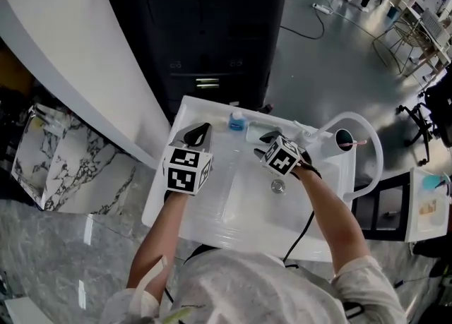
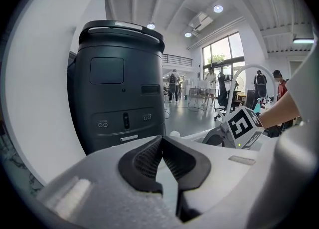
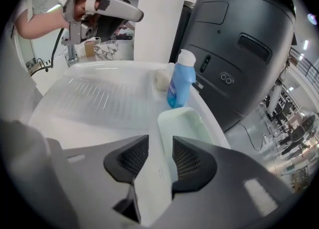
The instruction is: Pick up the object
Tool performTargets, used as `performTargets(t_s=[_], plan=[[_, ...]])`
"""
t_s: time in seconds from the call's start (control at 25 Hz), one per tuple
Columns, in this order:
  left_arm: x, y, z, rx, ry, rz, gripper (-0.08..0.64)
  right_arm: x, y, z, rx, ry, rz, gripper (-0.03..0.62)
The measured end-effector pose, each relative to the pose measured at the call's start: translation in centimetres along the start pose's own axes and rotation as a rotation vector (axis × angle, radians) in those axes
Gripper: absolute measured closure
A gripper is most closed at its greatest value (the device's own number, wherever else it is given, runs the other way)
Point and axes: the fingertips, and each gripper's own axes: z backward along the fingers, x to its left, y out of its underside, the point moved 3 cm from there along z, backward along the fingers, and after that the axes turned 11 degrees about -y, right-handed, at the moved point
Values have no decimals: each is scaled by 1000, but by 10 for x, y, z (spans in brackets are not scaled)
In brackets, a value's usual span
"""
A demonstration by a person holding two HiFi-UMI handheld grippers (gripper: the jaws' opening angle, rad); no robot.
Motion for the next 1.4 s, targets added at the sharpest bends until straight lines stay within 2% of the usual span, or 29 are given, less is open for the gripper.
performTargets(t_s=[0.28,0.44,0.76,1.4], plan=[[6,4,5,8,-16,2,558,2,6,-8,57,-13,45,497],[10,6,6,10,-25,6,558,0,7,-9,75,-10,68,558],[13,7,9,8,-35,12,558,1,7,-8,71,-26,75,583],[9,-5,17,-20,-25,-2,558,2,-20,24,-61,28,19,583]])
